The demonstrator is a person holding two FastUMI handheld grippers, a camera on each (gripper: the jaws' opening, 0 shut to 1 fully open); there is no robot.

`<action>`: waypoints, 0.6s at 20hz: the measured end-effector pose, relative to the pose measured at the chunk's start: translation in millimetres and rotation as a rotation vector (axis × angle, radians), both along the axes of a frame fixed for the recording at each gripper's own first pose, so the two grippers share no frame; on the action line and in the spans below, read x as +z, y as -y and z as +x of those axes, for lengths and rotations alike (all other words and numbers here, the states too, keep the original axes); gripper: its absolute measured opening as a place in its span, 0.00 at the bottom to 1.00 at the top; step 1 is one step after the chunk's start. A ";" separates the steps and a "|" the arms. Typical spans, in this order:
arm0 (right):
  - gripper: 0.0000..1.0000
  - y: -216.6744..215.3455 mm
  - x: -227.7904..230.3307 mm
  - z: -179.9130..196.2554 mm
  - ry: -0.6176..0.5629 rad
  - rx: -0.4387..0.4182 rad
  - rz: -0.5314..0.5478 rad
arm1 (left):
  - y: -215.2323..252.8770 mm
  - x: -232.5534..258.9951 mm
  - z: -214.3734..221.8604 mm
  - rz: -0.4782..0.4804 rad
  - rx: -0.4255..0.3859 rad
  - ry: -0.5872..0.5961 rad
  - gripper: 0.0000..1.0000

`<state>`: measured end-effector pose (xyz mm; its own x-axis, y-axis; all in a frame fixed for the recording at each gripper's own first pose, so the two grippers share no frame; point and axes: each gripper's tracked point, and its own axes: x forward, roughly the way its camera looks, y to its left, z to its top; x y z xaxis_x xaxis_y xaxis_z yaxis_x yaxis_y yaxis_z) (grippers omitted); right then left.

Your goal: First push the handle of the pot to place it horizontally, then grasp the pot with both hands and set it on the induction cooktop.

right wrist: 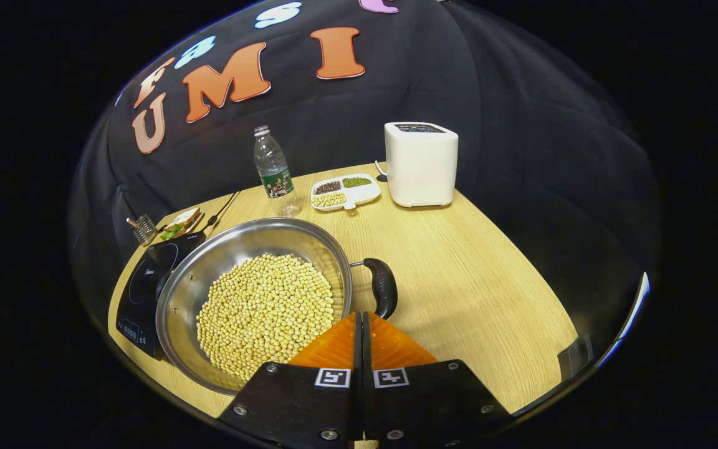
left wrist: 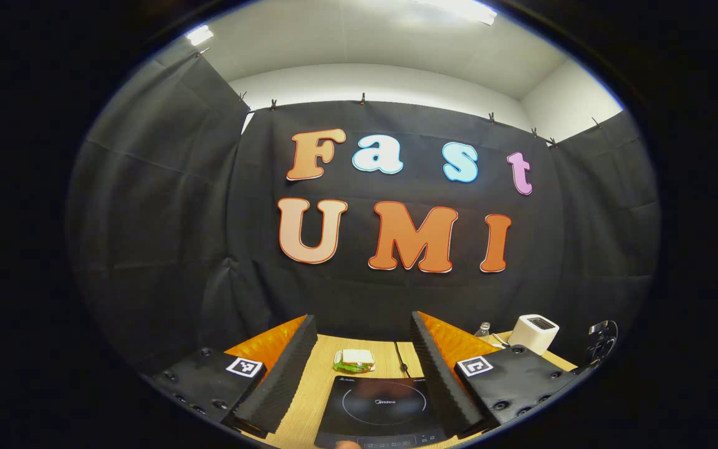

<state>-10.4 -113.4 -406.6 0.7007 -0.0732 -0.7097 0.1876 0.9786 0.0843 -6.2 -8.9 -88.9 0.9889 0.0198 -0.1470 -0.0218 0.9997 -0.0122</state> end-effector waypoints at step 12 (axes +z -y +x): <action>0.00 5.1 -5.3 21.6 0.000 0.009 0.006 | 61.3 -83.7 10.0 -0.048 -0.074 -0.134 0.99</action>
